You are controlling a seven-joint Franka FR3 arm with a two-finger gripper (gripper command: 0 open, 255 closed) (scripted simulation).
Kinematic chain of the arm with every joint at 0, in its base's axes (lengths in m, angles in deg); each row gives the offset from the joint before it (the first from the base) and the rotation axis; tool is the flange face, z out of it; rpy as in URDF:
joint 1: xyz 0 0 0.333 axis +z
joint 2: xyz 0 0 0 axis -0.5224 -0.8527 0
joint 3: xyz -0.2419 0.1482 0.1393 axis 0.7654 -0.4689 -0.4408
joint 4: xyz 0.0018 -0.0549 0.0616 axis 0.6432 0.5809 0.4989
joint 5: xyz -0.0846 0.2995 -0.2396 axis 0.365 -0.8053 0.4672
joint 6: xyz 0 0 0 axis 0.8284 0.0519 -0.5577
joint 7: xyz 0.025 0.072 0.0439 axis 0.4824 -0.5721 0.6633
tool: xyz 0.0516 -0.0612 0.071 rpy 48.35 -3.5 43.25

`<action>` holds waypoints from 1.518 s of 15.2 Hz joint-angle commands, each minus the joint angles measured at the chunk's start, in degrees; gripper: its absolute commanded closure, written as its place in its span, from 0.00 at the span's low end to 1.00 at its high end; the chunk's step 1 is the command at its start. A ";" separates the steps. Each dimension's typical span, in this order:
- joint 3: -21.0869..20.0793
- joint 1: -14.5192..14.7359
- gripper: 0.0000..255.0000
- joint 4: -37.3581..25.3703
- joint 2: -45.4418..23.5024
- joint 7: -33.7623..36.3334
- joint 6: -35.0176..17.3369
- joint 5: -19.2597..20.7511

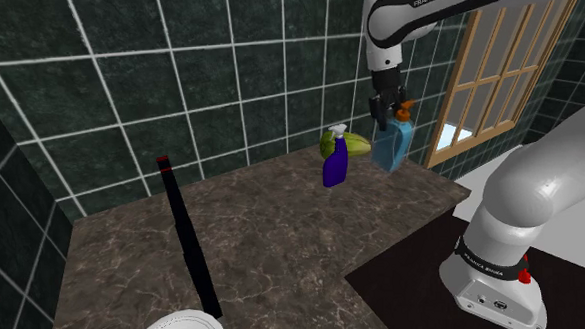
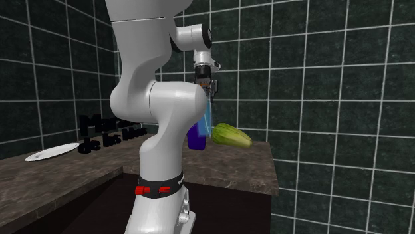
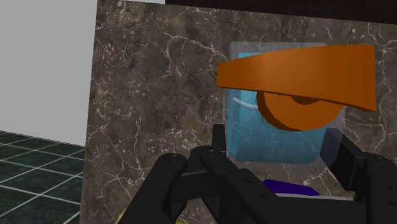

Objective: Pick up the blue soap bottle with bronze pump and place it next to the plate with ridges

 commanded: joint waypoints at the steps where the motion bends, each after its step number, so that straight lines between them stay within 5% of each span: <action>1: -0.11 0.04 1.00 -1.70 0.15 -0.11 1.86 -0.08; 23: -0.78 0.16 1.00 -19.70 -1.03 -1.55 18.63 -0.40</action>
